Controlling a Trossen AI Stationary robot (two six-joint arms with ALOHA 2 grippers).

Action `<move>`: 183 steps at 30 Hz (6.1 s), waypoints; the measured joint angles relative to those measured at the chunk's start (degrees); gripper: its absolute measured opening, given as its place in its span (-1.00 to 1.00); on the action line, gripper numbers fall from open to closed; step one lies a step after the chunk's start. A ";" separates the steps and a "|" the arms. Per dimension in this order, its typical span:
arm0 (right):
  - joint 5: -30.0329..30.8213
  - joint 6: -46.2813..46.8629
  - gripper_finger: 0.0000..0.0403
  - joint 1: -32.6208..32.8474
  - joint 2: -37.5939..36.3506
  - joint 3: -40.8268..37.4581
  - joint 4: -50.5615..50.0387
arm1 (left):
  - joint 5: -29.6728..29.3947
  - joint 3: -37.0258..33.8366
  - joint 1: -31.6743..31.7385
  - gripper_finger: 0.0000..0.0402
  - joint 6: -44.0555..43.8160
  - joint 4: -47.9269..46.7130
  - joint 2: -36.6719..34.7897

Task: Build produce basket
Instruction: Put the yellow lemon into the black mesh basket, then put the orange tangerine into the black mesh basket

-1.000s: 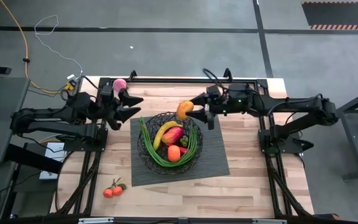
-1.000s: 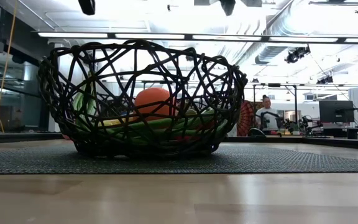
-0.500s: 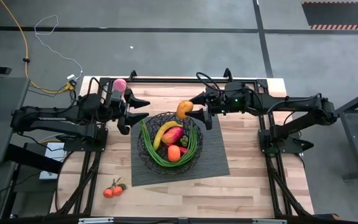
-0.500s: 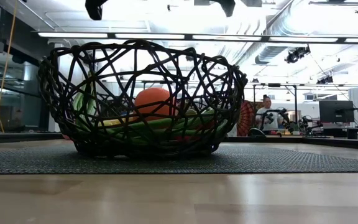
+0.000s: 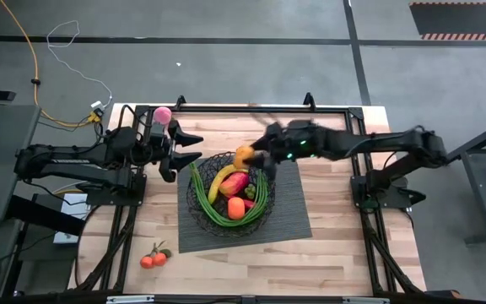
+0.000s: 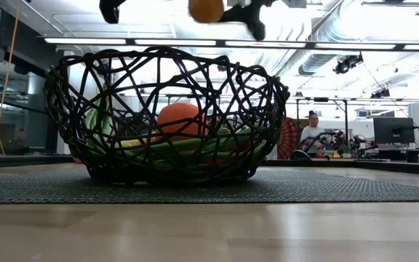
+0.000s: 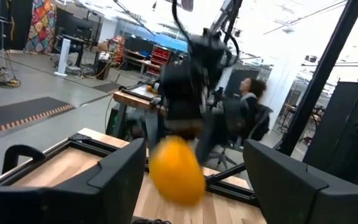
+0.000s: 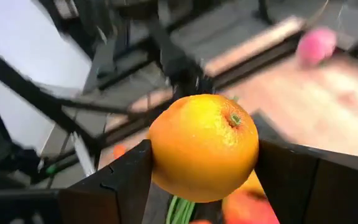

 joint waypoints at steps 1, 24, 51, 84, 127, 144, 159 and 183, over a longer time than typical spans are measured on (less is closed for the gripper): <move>-1.05 0.91 0.15 0.48 1.68 0.00 0.38 | -0.30 0.00 0.00 0.28 -0.01 0.01 0.00; -11.46 -1.14 0.15 5.63 31.96 16.83 -3.28 | -1.02 0.00 -0.02 0.28 -0.02 -0.46 0.02; 0.74 -7.04 0.15 5.58 31.92 16.46 -9.16 | 6.85 0.00 0.06 0.28 -8.63 -15.12 -5.65; -0.79 -10.21 0.75 5.26 31.92 16.44 -9.01 | -3.19 0.00 0.11 0.28 -11.07 -27.05 -21.03; 11.64 3.47 0.93 -1.19 -24.39 -29.79 20.13 | -2.34 0.00 0.02 0.28 -2.50 -16.39 -8.83; 11.10 5.23 0.93 -1.19 -24.34 -29.79 19.17 | -1.94 0.00 0.04 0.28 -2.51 -16.20 -8.81; 11.10 7.74 0.93 -1.19 -24.32 -29.79 16.29 | -25.95 7.51 3.90 0.23 -16.69 -40.24 2.04; 10.84 8.31 0.93 -1.15 -24.28 -29.77 13.47 | -23.59 15.19 38.42 0.18 -22.33 -54.61 30.46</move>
